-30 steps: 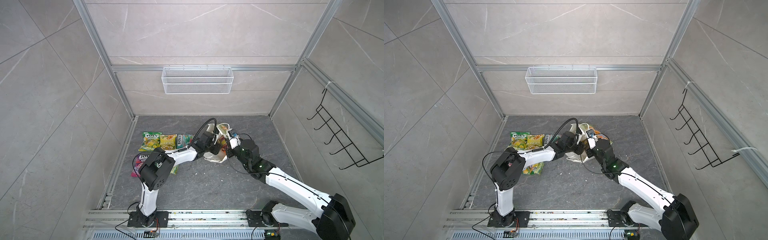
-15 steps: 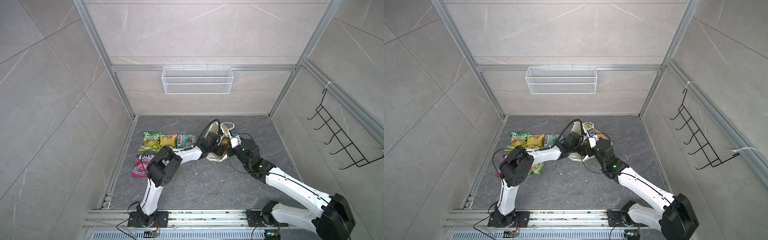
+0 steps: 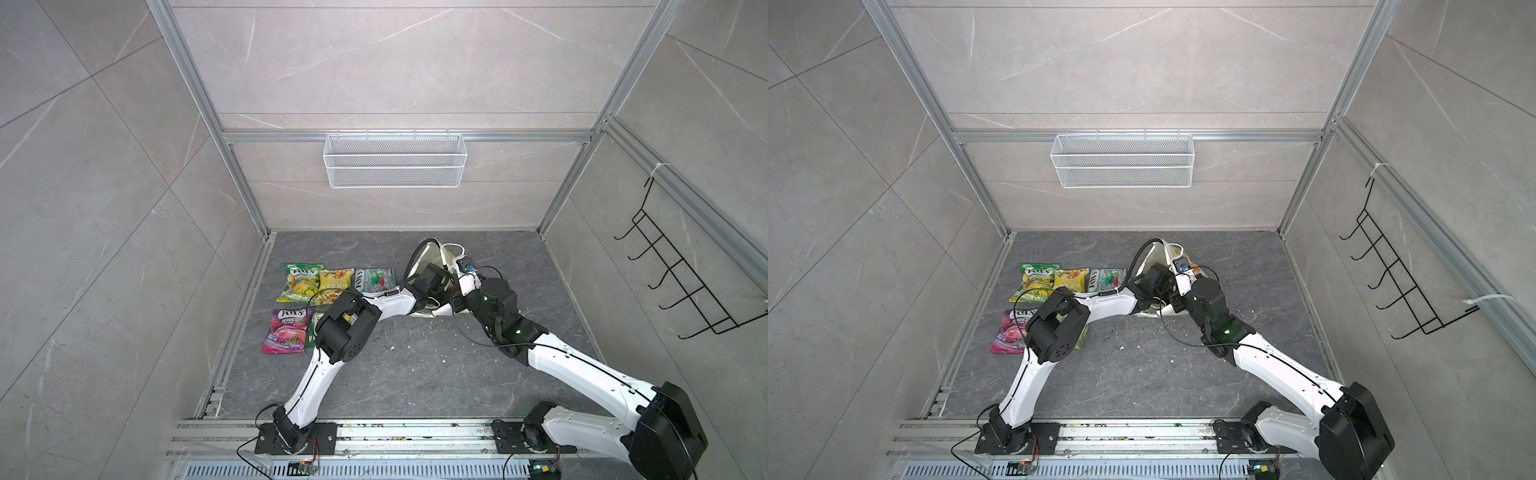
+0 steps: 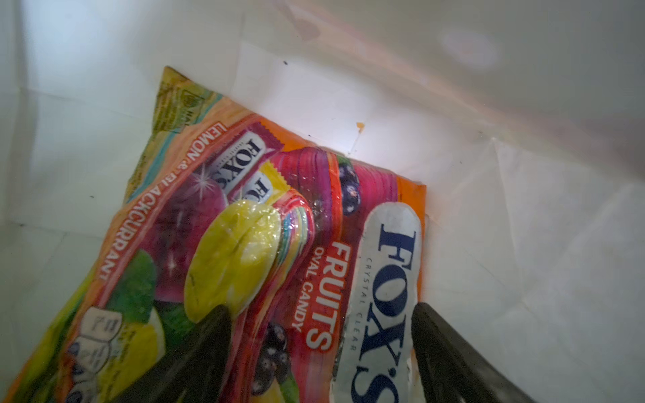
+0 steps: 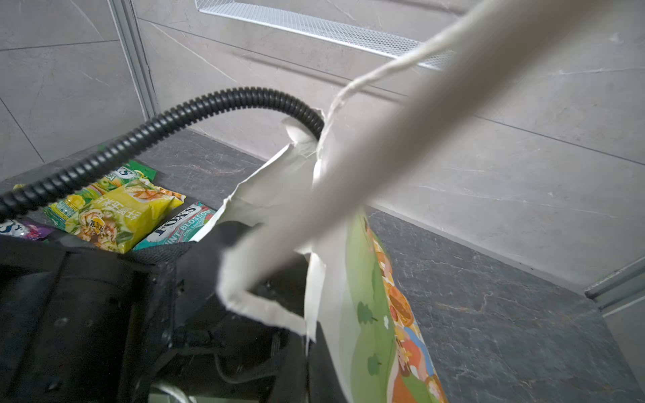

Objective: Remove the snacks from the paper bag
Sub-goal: 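Lower the left gripper into the bag toward the pink Fox's Fruits packet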

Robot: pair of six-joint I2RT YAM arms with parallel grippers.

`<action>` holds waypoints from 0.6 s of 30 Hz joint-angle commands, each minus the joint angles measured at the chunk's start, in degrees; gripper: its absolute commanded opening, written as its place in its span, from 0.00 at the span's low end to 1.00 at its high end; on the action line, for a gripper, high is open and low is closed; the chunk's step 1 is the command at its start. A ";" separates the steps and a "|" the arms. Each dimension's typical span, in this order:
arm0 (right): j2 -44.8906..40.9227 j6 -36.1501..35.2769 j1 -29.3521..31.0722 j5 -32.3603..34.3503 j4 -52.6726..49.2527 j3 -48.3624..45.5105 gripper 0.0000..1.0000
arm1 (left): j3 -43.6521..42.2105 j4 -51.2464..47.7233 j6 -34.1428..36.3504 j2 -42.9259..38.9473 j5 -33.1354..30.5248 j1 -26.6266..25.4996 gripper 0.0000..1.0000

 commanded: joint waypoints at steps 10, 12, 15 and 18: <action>-2.48 -0.19 0.58 -3.24 6.38 -1.73 0.00 | 2.69 -4.40 -0.20 4.27 3.06 -0.73 0.30; -2.98 -0.59 0.54 -2.34 5.79 -1.92 0.00 | 1.57 -3.36 0.28 3.30 3.63 -0.72 0.20; -3.39 -1.15 0.56 -1.06 4.67 -2.09 0.00 | -1.10 -0.38 0.30 -0.18 3.23 -0.72 0.13; -3.74 -1.34 0.46 0.78 4.03 -2.35 0.00 | -2.99 1.14 0.63 -3.09 2.56 -0.72 0.02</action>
